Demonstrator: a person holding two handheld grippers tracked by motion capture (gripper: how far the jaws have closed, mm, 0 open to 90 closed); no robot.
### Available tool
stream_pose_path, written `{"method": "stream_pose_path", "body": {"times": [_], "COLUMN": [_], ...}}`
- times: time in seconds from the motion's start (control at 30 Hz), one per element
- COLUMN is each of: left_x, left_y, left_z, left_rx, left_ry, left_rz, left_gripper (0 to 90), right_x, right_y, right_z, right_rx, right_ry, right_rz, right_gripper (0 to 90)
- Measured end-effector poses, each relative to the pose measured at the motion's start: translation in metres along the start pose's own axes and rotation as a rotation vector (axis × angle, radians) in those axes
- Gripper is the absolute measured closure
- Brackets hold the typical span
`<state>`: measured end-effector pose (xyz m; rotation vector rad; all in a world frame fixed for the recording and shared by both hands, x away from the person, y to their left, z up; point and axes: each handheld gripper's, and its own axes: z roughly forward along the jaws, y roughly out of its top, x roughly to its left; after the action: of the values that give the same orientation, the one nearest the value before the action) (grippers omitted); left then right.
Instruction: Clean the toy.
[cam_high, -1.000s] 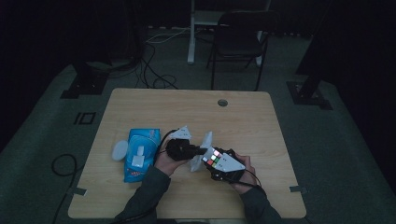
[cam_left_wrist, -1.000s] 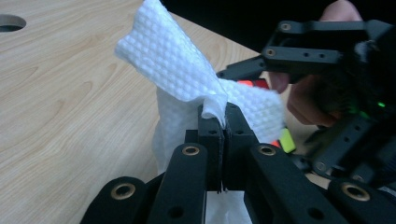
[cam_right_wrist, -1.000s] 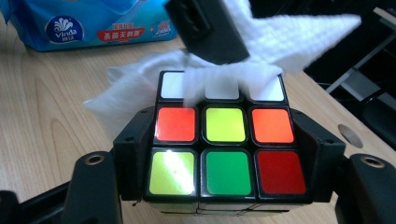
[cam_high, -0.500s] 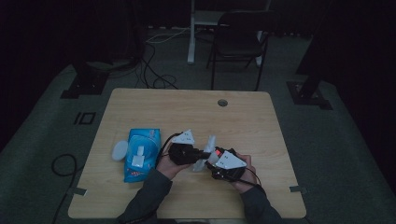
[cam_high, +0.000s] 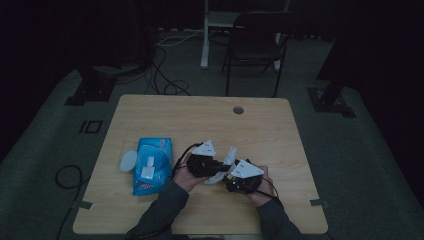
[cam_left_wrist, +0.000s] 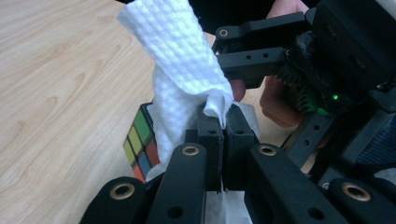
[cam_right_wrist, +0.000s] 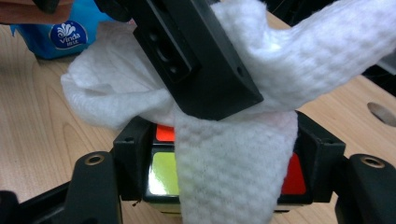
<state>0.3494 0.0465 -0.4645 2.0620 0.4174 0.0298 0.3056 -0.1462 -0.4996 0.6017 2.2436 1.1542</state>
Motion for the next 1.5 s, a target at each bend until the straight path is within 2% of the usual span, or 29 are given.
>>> {"method": "stream_pose_path", "body": {"times": [0.13,0.47,0.53,0.77,0.93,1.17,1.33,1.5], "left_x": [0.001,0.004,0.004,0.003,0.003,-0.002,-0.005,-0.007], "left_y": [0.0,0.001,0.001,0.003,0.005,0.008,0.01,0.01], "left_z": [0.0,-0.003,-0.003,0.003,0.006,0.012,0.018,0.02], "left_rx": [0.004,-0.005,-0.012,-0.002,-0.005,0.044,0.074,0.073], "left_ry": [0.043,0.191,0.197,0.243,0.224,0.151,0.079,0.037], "left_rz": [0.01,0.042,0.041,0.062,0.055,0.074,0.083,0.078], "left_gripper": [88.7,87.7,87.7,87.7,87.9,88.0,88.1,88.2], "right_x": [-0.003,-0.006,-0.006,-0.007,-0.01,-0.013,-0.013,-0.014], "right_y": [0.0,0.001,0.001,0.001,0.002,0.001,0.0,0.0], "right_z": [0.001,0.003,0.002,0.004,0.004,0.008,0.01,0.01], "right_rx": [0.015,0.029,0.025,0.031,0.027,0.032,0.045,0.042], "right_ry": [0.031,0.107,0.125,0.138,0.158,0.172,0.173,0.172], "right_rz": [0.028,0.071,0.075,0.079,0.103,0.135,0.139,0.146], "right_gripper": [33.8,33.8,33.8,33.8,33.8,33.8,33.8,33.8]}}
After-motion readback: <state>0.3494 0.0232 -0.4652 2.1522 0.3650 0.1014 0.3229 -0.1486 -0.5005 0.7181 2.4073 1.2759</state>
